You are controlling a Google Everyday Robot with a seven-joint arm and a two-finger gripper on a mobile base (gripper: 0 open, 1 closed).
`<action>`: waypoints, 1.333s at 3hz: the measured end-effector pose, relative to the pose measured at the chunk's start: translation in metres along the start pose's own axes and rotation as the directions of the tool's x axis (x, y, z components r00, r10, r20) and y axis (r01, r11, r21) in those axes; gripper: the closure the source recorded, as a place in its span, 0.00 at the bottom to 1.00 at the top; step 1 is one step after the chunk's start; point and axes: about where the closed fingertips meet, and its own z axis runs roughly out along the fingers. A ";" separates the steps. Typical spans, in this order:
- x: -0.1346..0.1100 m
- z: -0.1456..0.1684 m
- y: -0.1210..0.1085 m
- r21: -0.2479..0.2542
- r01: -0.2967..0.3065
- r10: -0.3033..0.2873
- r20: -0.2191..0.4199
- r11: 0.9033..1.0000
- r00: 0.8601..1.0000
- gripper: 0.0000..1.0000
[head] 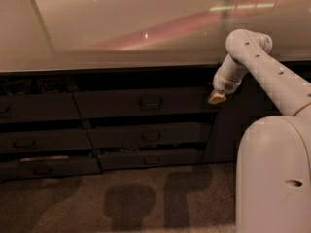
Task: Open top drawer
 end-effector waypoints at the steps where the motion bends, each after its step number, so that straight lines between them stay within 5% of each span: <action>1: 0.000 -0.003 -0.002 0.000 0.000 0.000 0.000 1.000 1.000 1.00; 4: -0.001 -0.007 -0.004 0.000 0.002 -0.002 0.000 1.000 1.000 1.00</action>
Offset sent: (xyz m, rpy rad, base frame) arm -0.0503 0.0101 -0.0391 -0.0256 0.0144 0.0631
